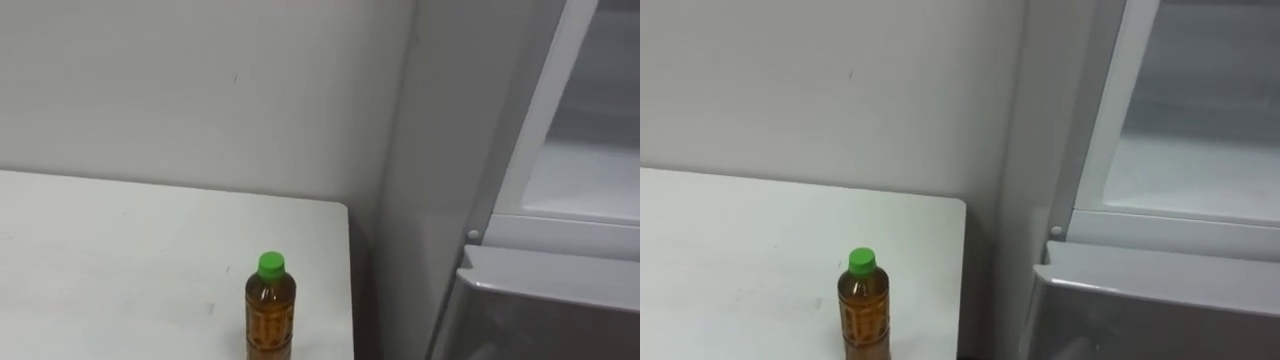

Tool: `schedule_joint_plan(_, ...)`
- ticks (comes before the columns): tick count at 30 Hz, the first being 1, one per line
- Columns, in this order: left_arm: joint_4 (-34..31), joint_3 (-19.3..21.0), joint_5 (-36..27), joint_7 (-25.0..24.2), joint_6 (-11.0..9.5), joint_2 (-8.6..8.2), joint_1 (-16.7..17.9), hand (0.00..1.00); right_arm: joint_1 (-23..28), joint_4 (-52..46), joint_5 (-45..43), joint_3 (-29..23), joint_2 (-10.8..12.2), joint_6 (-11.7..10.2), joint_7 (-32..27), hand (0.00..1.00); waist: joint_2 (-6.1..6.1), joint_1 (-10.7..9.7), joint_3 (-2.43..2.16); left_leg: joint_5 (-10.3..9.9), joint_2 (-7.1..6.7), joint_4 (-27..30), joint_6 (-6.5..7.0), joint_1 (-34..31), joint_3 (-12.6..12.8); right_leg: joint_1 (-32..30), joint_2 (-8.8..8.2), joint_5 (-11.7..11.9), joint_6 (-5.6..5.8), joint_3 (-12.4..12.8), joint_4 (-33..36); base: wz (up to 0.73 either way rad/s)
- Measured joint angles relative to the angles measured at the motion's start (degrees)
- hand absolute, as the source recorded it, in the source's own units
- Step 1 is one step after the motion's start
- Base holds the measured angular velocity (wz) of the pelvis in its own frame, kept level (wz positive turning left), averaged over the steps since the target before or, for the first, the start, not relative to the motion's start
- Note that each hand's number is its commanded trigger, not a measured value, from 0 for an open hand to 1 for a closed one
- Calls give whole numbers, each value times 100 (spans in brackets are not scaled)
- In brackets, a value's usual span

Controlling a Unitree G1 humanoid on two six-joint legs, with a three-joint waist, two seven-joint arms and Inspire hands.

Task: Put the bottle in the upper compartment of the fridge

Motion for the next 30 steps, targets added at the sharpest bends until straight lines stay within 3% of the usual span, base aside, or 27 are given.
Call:
schedule_joint_plan(12,-42,49,5,57,39,-17,34,0,-333,-1303,385,-369,12,21,29,0,189,17,9,2,27,-36,-4,56,84,19,34,36,-37,74,11,-5)
schedule_joint_plan(22,-52,-203,15,357,88,-20,-46,0,-353,-1196,422,-22,53,-4,-293,0,91,85,16,9,14,2,-10,-68,3,-62,14,40,-43,-3,19,3)
schedule_joint_plan(27,-67,-263,50,368,84,-2,-102,0,-800,-563,444,309,129,-8,-622,0,43,330,27,10,11,5,-9,-93,-44,-61,-1,42,-44,-88,12,4)
schedule_joint_plan(30,-71,-316,48,414,86,0,-91,0,-995,-360,443,484,127,-7,-922,0,22,378,32,11,10,49,-9,-154,-140,-67,-17,42,-43,-213,-1,17)
